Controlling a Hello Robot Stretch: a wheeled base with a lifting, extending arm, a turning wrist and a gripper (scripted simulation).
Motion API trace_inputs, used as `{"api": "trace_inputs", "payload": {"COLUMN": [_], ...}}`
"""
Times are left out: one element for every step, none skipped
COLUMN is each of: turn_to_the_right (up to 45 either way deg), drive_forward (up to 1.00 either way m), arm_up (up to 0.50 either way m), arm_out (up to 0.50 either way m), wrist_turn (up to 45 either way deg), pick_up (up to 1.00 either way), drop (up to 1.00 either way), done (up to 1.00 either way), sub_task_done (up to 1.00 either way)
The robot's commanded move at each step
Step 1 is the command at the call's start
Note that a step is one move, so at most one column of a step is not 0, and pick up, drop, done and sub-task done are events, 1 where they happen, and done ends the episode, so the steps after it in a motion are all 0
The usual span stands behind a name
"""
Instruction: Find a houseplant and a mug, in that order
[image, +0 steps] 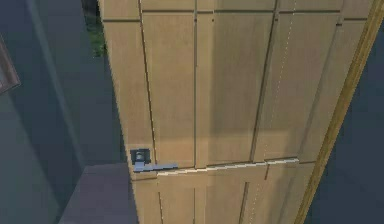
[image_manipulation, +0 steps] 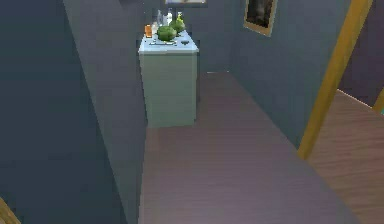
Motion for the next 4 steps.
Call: {"api": "trace_inputs", "payload": {"turn_to_the_right": [0.0,-45.0,-15.0,0.0], "drive_forward": [0.05,0.0,0.0,0.75], "arm_up": [0.0,0.0,0.0,0.0], "arm_out": [0.0,0.0,0.0,0.0], "wrist_turn": [0.0,0.0,0.0,0.0], "pick_up": [0.0,0.0,0.0,0.0], "drop": [0.0,0.0,0.0,0.0], "done": [0.0,0.0,0.0,0.0], "sub_task_done": [0.0,0.0,0.0,0.0]}}
